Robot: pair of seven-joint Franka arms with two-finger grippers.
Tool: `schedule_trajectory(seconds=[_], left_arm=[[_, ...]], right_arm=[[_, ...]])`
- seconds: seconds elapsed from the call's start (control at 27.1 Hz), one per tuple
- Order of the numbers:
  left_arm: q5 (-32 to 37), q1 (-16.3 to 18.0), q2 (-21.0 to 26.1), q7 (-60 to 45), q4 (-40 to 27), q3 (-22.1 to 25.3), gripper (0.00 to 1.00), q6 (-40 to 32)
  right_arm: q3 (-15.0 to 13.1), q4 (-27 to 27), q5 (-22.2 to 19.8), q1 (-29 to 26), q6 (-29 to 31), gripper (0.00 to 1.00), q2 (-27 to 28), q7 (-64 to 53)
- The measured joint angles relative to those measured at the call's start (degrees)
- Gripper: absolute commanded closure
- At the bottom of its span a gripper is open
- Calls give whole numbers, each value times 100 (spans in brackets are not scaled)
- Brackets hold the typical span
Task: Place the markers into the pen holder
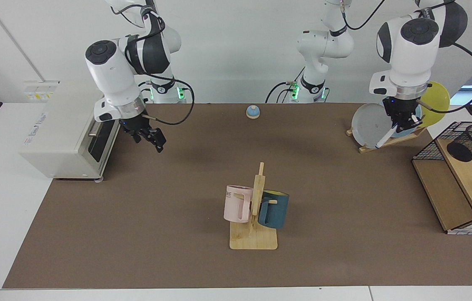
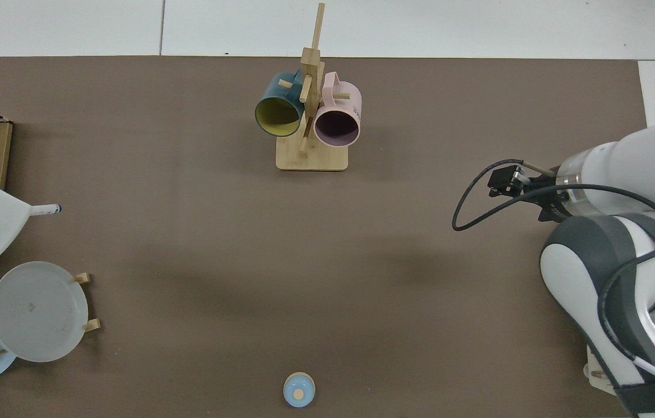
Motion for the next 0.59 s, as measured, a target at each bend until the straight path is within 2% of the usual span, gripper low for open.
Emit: schedule_trajectory(seconds=[0.15,0.29,0.59], left_arm=[[295,7,0,0,24,289,100,2],[763,18,0,89,55,640,100,86],[1877,26,74,323,408,958,100,141]], right_arm=[[1,94,-337,-290,0,0,-33,-1459],[0,347,-376,-541,-110,0,-44,-2535],[43,1028,-376,-635,-1673,0,-147,-3044]])
